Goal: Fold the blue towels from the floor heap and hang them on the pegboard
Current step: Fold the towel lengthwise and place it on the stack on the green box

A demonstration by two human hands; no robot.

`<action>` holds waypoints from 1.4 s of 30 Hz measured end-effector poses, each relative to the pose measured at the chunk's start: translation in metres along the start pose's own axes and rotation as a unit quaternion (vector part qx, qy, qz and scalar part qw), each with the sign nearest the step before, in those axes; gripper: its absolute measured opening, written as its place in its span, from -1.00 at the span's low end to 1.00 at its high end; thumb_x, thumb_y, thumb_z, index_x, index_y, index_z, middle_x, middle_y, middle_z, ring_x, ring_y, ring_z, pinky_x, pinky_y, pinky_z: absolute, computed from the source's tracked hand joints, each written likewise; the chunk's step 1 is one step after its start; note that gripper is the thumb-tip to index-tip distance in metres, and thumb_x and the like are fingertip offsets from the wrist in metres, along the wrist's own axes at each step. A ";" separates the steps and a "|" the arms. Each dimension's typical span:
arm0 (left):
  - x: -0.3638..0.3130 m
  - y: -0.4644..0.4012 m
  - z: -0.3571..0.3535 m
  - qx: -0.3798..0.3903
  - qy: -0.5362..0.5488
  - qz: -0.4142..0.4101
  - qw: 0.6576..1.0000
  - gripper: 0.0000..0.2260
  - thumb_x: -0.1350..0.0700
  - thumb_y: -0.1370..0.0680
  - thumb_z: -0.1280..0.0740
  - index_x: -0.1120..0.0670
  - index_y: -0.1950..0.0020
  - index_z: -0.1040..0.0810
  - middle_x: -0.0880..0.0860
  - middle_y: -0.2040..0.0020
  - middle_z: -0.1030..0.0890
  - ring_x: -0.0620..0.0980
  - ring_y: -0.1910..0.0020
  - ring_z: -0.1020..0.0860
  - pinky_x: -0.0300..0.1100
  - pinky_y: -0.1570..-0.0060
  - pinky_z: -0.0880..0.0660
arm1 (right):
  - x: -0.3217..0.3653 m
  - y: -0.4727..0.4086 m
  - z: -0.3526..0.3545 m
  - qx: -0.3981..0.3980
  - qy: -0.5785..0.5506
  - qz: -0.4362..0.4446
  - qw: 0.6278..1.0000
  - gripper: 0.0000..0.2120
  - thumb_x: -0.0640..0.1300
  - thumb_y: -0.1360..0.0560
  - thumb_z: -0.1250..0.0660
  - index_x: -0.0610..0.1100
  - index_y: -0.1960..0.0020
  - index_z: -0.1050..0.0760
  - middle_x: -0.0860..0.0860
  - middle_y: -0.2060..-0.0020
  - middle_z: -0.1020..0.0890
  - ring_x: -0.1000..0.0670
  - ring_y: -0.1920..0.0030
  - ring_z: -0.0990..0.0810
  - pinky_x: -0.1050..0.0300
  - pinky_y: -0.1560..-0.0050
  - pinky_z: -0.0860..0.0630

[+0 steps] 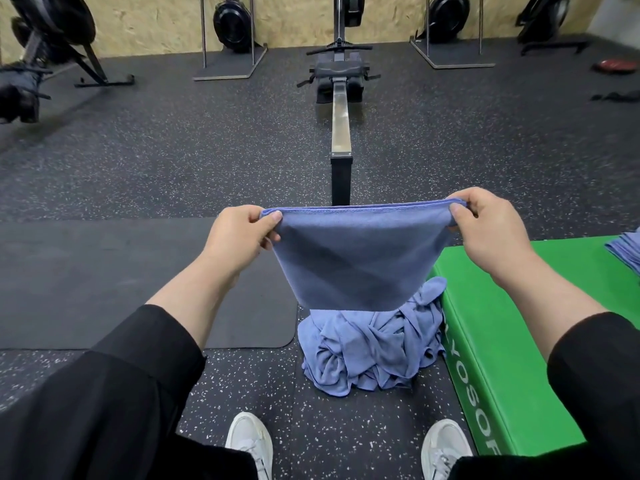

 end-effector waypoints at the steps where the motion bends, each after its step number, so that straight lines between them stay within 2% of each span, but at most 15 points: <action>1: -0.001 0.000 0.001 -0.026 -0.019 -0.015 0.999 -0.64 0.02 -0.60 -0.39 0.27 0.25 -0.49 0.04 0.41 -0.48 -0.02 0.40 -0.33 -0.15 0.33 -0.26 | -0.001 0.000 -0.001 0.007 0.002 -0.002 1.000 -0.85 -0.14 -0.62 -0.23 -0.06 -0.04 -0.58 -0.02 0.09 -0.67 -0.12 0.04 -0.61 0.04 0.05 -0.45; 4: -0.008 0.000 0.001 -0.058 -0.037 -0.062 0.996 -0.59 0.00 -0.59 -0.39 0.26 0.28 -0.39 0.03 0.34 -0.31 -0.04 0.33 -0.22 -0.10 0.31 -0.14 | -0.006 -0.002 -0.005 0.027 0.001 -0.026 0.999 -0.85 -0.07 -0.58 -0.20 -0.02 0.00 -0.55 -0.06 0.10 -0.68 -0.20 0.05 -0.65 -0.14 -0.06 -0.57; 8: -0.020 0.002 -0.006 -0.026 0.004 -0.089 0.996 -0.67 0.03 -0.64 -0.28 0.12 0.27 -0.35 -0.07 0.34 -0.33 -0.09 0.29 -0.27 -0.11 0.22 -0.23 | -0.007 -0.002 -0.006 0.065 0.060 -0.061 0.994 -0.84 -0.15 -0.60 -0.22 -0.08 -0.06 -0.57 -0.13 0.02 -0.67 -0.18 0.03 -0.57 0.06 0.05 -0.42; 11: -0.034 0.007 -0.017 -0.017 0.046 -0.114 0.992 -0.77 0.08 -0.62 -0.35 0.03 0.24 -0.54 -0.15 0.35 -0.50 -0.16 0.30 -0.40 -0.16 0.21 -0.33 | -0.006 0.001 -0.012 0.121 0.134 -0.078 0.981 -0.82 -0.18 -0.58 -0.26 -0.11 -0.15 -0.56 -0.13 -0.08 -0.66 -0.12 0.02 -0.52 0.10 0.06 -0.34; 13: -0.041 0.010 -0.027 0.014 0.068 -0.117 0.991 -0.86 0.09 -0.58 -0.42 0.01 0.19 -0.63 -0.13 0.29 -0.62 -0.18 0.27 -0.48 -0.20 0.17 -0.40 | 0.003 0.006 -0.020 0.150 0.123 -0.038 0.980 -0.71 -0.11 -0.56 -0.36 -0.07 -0.28 -0.51 -0.04 -0.16 -0.63 -0.05 -0.07 -0.54 0.14 -0.03 -0.35; 17: -0.049 0.017 -0.052 0.084 0.053 -0.130 0.986 -0.88 0.09 -0.53 -0.49 0.07 0.18 -0.64 -0.08 0.33 -0.59 -0.17 0.35 -0.42 -0.22 0.28 -0.36 | 0.043 0.021 -0.041 0.232 -0.008 0.081 0.969 -0.39 0.01 -0.47 -0.50 0.05 -0.46 -0.37 0.15 -0.27 -0.55 0.17 -0.30 -0.47 0.18 -0.26 -0.37; 19: -0.053 0.021 -0.061 0.113 0.052 -0.137 0.983 -0.87 0.10 -0.54 -0.49 0.12 0.16 -0.64 -0.02 0.34 -0.58 -0.16 0.36 -0.39 -0.23 0.32 -0.32 | 0.057 0.025 -0.055 0.266 -0.076 0.086 0.957 -0.42 -0.02 -0.46 -0.53 0.02 -0.42 -0.42 0.11 -0.23 -0.62 0.17 -0.28 -0.53 0.13 -0.28 -0.45; 21: -0.053 0.022 -0.065 0.126 0.049 -0.144 0.980 -0.86 0.09 -0.54 -0.47 0.14 0.14 -0.63 0.12 0.29 -0.65 -0.12 0.31 -0.44 -0.16 0.24 -0.37 | 0.066 0.026 -0.065 0.276 -0.129 0.087 0.949 -0.61 -0.07 -0.46 -0.51 -0.06 -0.26 -0.56 0.03 -0.01 -0.70 0.15 -0.04 -0.62 0.05 -0.17 -0.54; 23: -0.051 0.021 -0.064 0.118 0.048 -0.141 0.982 -0.84 0.07 -0.55 -0.46 0.13 0.14 -0.60 0.17 0.23 -0.66 -0.10 0.29 -0.46 -0.12 0.20 -0.39 | 0.074 0.028 -0.068 0.282 -0.145 0.103 0.943 -0.79 -0.11 -0.51 -0.45 -0.14 -0.12 -0.63 0.06 0.22 -0.65 0.18 0.20 -0.51 0.13 0.04 -0.51; 25: -0.047 0.020 -0.061 0.095 0.059 -0.125 0.986 -0.82 0.01 -0.56 -0.43 0.07 0.16 -0.55 0.07 0.29 -0.61 -0.11 0.29 -0.44 -0.11 0.19 -0.39 | 0.080 0.028 -0.069 0.276 -0.146 0.118 0.943 -0.83 -0.14 -0.57 -0.39 -0.26 0.00 -0.61 0.06 0.30 -0.51 0.15 0.26 -0.39 0.11 0.18 -0.37; 27: -0.045 0.023 -0.057 0.099 0.097 -0.098 0.985 -0.81 -0.04 -0.55 -0.43 0.06 0.11 -0.55 -0.01 0.26 -0.57 -0.11 0.26 -0.44 -0.12 0.18 -0.39 | 0.082 0.028 -0.067 0.251 -0.147 0.114 0.950 -0.75 -0.11 -0.60 -0.35 -0.30 0.13 -0.52 0.03 0.33 -0.40 0.10 0.29 -0.31 0.08 0.24 -0.27; 29: -0.040 0.027 -0.052 0.158 0.115 -0.064 0.979 -0.78 -0.02 -0.53 -0.48 0.11 0.02 -0.58 -0.02 0.19 -0.59 -0.12 0.20 -0.48 -0.14 0.16 -0.42 | 0.081 0.025 -0.064 0.210 -0.165 0.096 0.959 -0.73 -0.09 -0.60 -0.32 -0.25 0.18 -0.47 0.04 0.35 -0.39 0.08 0.31 -0.30 0.06 0.25 -0.26; 32: -0.028 0.030 -0.051 0.238 0.039 -0.026 0.970 -0.76 0.03 -0.51 -0.51 0.19 0.02 -0.63 0.00 0.18 -0.64 -0.11 0.20 -0.52 -0.10 0.12 -0.44 | 0.075 0.019 -0.057 0.143 -0.203 0.056 0.967 -0.72 -0.05 -0.59 -0.27 -0.26 0.16 -0.43 0.00 0.34 -0.39 0.05 0.29 -0.31 0.05 0.25 -0.26; 37: -0.031 0.032 -0.053 0.212 -0.030 -0.051 0.976 -0.73 0.04 -0.58 -0.38 0.26 0.08 -0.57 -0.03 0.25 -0.50 -0.11 0.24 -0.38 -0.12 0.20 -0.31 | 0.068 0.017 -0.052 0.204 -0.232 0.034 0.951 -0.86 0.01 -0.50 -0.38 -0.03 0.01 -0.59 -0.05 0.09 -0.70 0.07 0.11 -0.58 0.00 0.00 -0.52; 42: -0.034 0.028 -0.049 0.193 -0.076 -0.073 0.975 -0.79 0.06 -0.51 -0.47 0.17 0.20 -0.58 -0.05 0.33 -0.48 -0.11 0.31 -0.37 -0.17 0.28 -0.29 | 0.063 0.017 -0.049 0.173 -0.115 0.083 0.975 -0.85 -0.05 -0.58 -0.38 -0.04 0.15 -0.64 -0.01 0.28 -0.65 0.12 0.27 -0.48 0.14 0.18 -0.42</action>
Point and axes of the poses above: each hand's wrist, its own y-axis away from the middle knuckle, its own z-axis out of the back of the hand, x = y × z, the point moved 1 cm from there along -y, towards the middle knuckle
